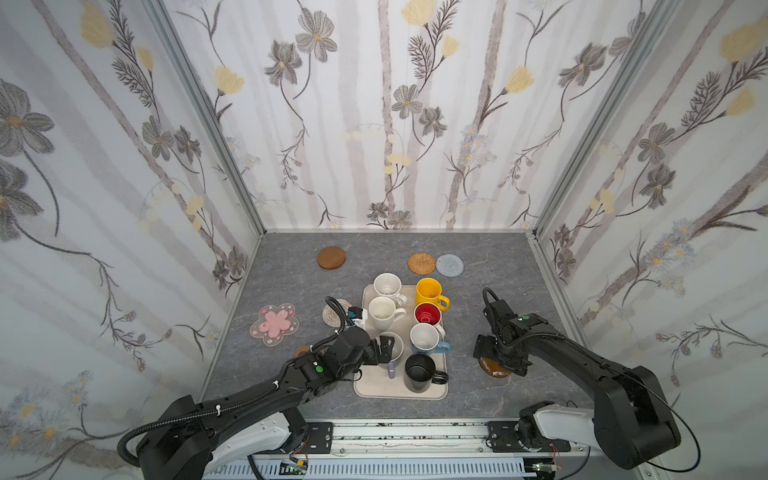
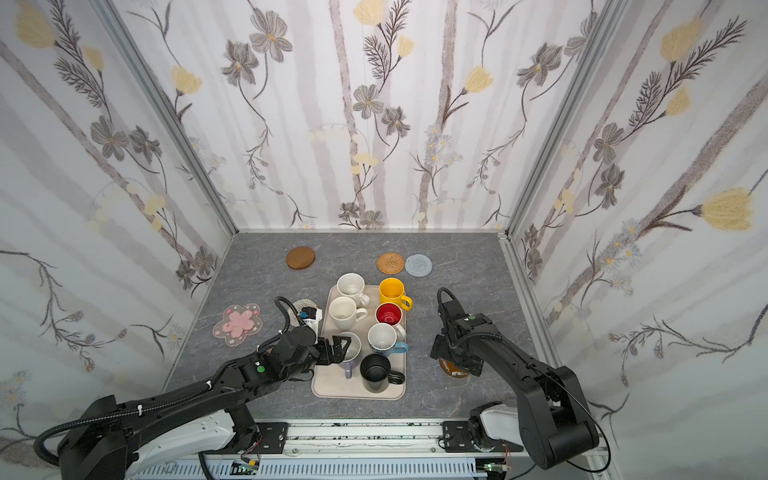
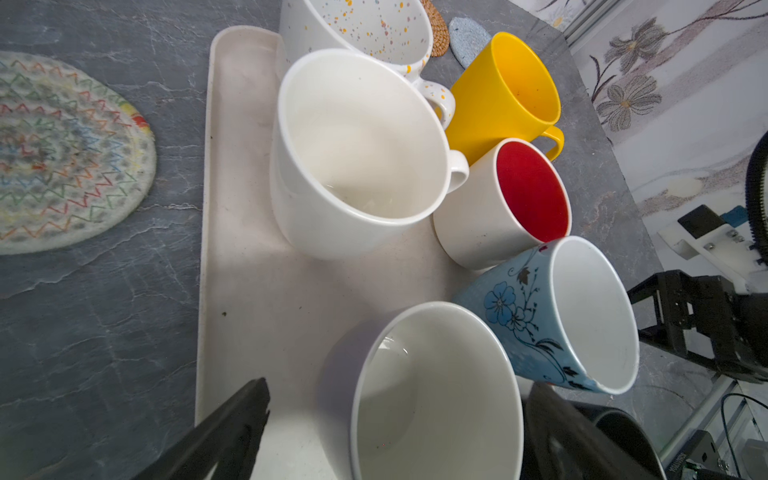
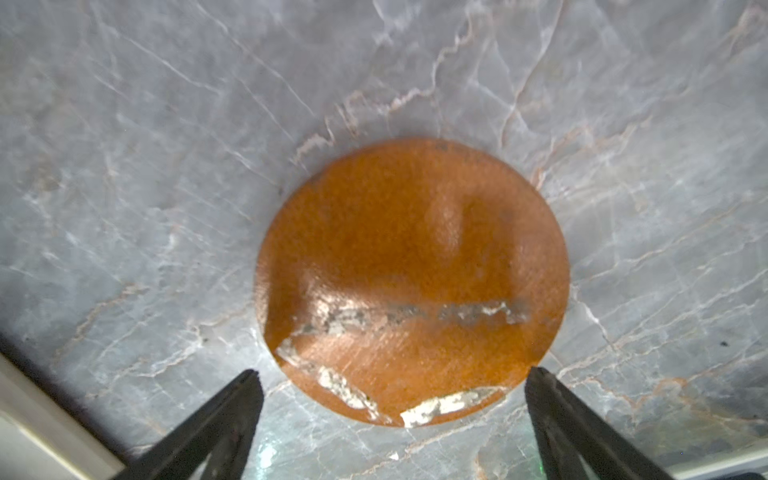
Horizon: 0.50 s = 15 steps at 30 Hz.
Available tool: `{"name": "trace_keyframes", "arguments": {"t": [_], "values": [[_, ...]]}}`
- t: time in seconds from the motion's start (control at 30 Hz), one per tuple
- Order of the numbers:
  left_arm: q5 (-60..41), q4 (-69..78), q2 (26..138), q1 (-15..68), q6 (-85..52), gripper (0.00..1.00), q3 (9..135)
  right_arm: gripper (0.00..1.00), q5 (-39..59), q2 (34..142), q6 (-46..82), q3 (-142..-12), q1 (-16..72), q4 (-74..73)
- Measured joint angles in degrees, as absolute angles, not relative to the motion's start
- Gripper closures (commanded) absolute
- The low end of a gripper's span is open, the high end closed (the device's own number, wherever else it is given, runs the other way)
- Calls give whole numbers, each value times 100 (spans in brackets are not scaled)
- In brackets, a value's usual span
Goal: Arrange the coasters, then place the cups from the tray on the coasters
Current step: 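Push the brown wooden coaster with the right gripper away from the robot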
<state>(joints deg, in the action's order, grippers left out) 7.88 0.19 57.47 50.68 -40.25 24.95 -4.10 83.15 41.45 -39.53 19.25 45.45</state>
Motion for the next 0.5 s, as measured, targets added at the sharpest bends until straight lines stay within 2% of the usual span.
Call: {"name": "trace_keyframes", "arguments": {"t": [0.27, 0.5], "values": [[722, 16, 5760, 4886, -4045, 0, 2497, 0, -639, 8930, 3795, -4696, 1879, 4495], [703, 21, 5763, 4788, -4045, 0, 2497, 0, -674, 8302, 3682, -4602, 1852, 4665]]}}
